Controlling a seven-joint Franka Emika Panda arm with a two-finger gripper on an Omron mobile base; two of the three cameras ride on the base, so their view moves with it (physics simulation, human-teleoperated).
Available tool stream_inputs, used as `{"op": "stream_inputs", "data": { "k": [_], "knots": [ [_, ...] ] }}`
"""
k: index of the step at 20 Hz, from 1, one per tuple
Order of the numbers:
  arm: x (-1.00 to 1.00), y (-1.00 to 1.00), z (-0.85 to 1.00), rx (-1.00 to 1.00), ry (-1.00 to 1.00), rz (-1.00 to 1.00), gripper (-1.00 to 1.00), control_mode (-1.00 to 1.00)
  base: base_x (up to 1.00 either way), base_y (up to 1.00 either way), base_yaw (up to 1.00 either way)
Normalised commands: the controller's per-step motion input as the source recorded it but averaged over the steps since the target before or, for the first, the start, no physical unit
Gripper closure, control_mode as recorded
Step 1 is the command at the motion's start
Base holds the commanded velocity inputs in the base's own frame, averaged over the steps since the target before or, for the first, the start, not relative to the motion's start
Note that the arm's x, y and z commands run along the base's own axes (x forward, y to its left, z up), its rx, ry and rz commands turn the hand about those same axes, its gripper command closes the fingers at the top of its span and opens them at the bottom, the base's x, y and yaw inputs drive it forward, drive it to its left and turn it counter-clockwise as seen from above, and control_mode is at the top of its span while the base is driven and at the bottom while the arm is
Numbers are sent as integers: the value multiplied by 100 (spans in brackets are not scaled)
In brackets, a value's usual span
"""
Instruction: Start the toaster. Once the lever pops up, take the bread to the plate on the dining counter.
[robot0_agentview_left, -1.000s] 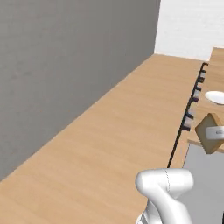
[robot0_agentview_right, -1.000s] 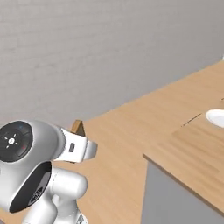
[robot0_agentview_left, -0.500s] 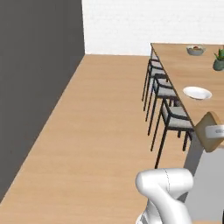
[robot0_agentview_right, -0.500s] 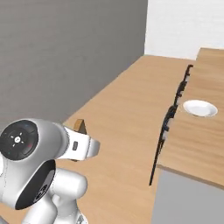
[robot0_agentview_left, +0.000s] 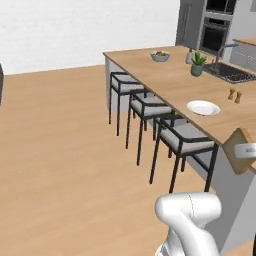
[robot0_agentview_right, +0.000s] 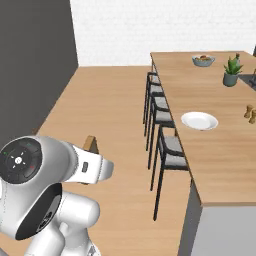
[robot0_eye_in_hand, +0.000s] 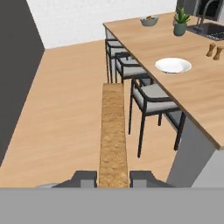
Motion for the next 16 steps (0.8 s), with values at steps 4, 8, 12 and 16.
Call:
{"op": "stream_inputs", "data": {
  "k": [4,8,12,16],
  "knots": [
    [0,0,0,0,0,0,100,100,92,84,-71],
    [0,0,0,0,0,0,100,100,89,82,-72],
    [0,0,0,0,0,0,100,100,97,78,-65],
    [0,0,0,0,0,0,100,100,100,74,-59]
  ]
}}
